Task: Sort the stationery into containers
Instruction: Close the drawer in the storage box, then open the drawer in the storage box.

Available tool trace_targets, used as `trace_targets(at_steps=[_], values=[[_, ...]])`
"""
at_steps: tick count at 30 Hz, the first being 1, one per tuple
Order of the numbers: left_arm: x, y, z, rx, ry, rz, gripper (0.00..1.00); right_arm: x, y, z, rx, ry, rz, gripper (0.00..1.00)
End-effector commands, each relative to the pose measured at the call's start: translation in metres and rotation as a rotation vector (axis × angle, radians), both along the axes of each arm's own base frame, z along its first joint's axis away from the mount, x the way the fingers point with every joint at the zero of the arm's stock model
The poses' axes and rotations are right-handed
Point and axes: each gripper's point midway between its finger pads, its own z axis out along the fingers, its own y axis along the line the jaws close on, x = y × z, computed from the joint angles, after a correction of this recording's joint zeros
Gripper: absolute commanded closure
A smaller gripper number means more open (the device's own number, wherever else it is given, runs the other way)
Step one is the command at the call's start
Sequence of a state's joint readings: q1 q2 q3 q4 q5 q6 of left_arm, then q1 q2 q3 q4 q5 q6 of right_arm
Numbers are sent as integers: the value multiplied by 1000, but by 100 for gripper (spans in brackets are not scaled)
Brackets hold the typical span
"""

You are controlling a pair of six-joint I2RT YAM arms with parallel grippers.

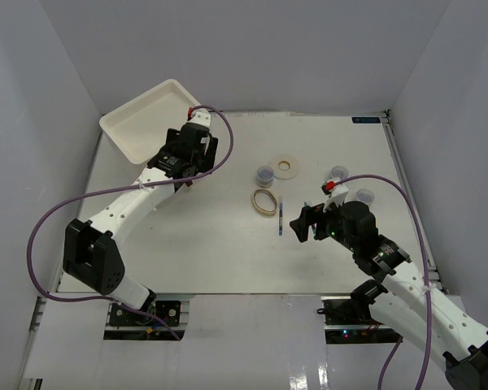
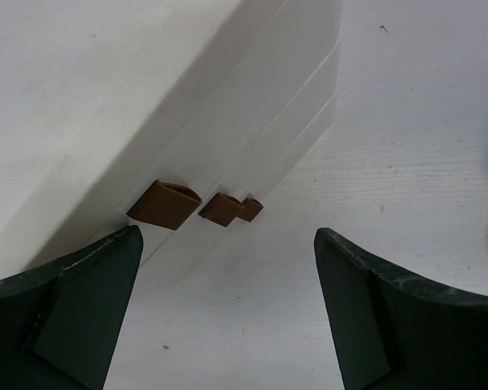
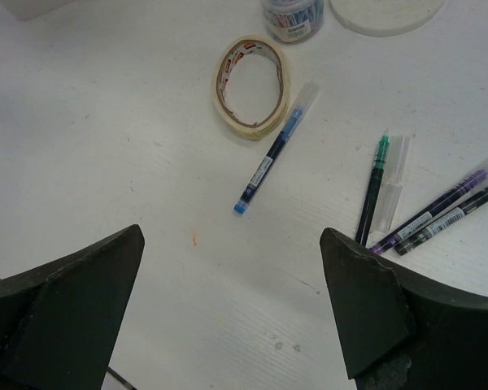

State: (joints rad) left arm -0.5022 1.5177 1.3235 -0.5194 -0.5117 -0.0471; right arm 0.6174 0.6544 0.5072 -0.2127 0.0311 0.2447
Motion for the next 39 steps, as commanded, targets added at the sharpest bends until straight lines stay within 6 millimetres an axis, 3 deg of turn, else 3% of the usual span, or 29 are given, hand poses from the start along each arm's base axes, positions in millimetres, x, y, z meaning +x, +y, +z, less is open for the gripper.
trace_targets(at_steps=[1,4,9,13,20,27,34,39], values=[[11,10,30,5,-81,39,2,3,0,5,3,-39,1,5],[7,6,38,-34,-92,13,2,3,0,5,7,-38,1,5],[-9,-18,56,-175,-94,-96,2,3,-1,5,4,-39,-2,5],[-28,-32,43,-225,-41,-160,2,3,-1,3,3,-37,-2,5],[-47,-15,-6,-378,36,132,2,1,0,3,13,-32,3,5],[-47,3,-37,-521,-13,444,8,-4,2,10,46,-53,21,5],[-28,15,-41,-587,-189,543,18,-13,7,10,68,-65,75,5],[-17,31,-41,-503,-263,622,24,-16,6,10,69,-82,87,5]])
